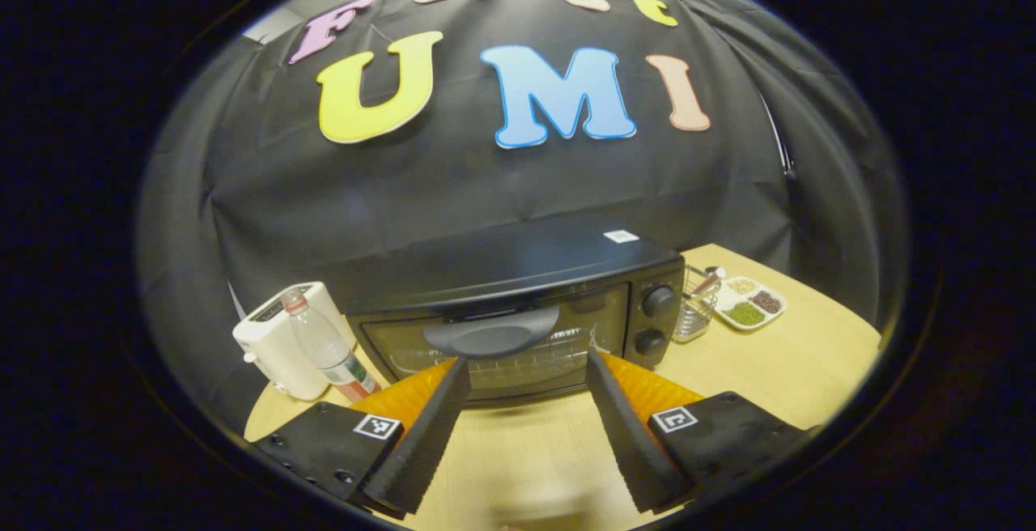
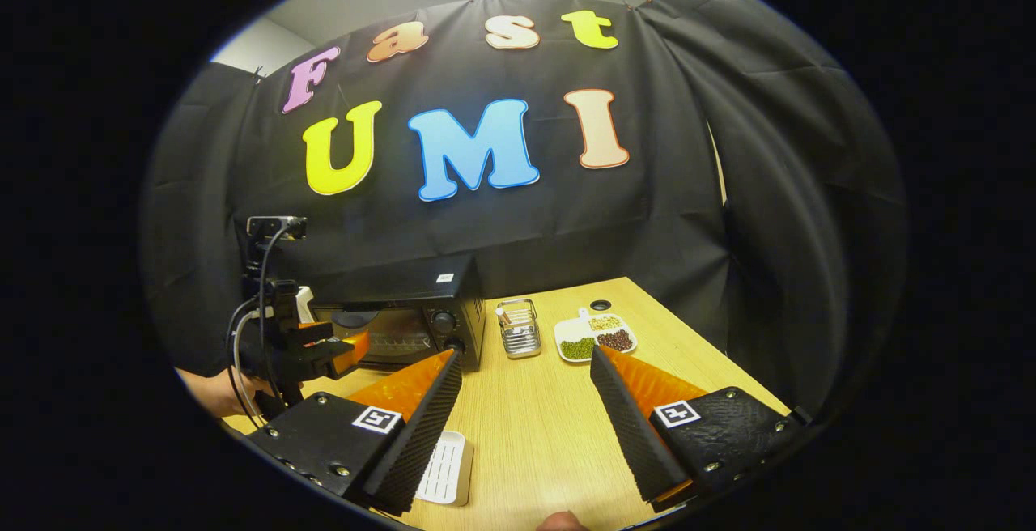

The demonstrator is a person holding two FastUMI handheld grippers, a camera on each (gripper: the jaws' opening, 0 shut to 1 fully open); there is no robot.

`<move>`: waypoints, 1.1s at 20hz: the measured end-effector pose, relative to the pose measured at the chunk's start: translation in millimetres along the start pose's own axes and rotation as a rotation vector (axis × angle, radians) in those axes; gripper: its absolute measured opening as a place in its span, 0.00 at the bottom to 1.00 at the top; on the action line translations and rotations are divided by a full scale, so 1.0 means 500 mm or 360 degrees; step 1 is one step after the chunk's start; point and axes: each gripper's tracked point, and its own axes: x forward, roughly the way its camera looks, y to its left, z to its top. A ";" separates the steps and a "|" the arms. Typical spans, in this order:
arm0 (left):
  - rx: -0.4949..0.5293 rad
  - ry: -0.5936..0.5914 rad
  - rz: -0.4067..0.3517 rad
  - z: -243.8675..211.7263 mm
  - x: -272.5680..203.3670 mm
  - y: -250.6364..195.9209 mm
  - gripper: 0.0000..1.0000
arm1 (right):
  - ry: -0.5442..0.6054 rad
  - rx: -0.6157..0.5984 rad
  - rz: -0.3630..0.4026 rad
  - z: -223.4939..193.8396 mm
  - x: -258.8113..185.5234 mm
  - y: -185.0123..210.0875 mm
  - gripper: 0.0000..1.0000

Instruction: Open the electric oven with the left hand, put the food in, and close the electric oven.

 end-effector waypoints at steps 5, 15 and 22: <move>-0.0140 -0.0217 0.0007 0.110 -0.129 -0.010 0.97 | -0.0111 -0.0028 0.0062 0.040 -0.027 0.002 0.98; -0.0163 -0.0445 0.0236 0.189 -0.440 0.024 0.93 | -0.0276 -0.0179 0.0247 0.099 -0.103 0.000 0.98; -0.0152 -0.0500 0.0302 0.172 -0.564 0.064 1.00 | -0.0468 -0.0209 0.0222 0.160 -0.146 0.029 0.98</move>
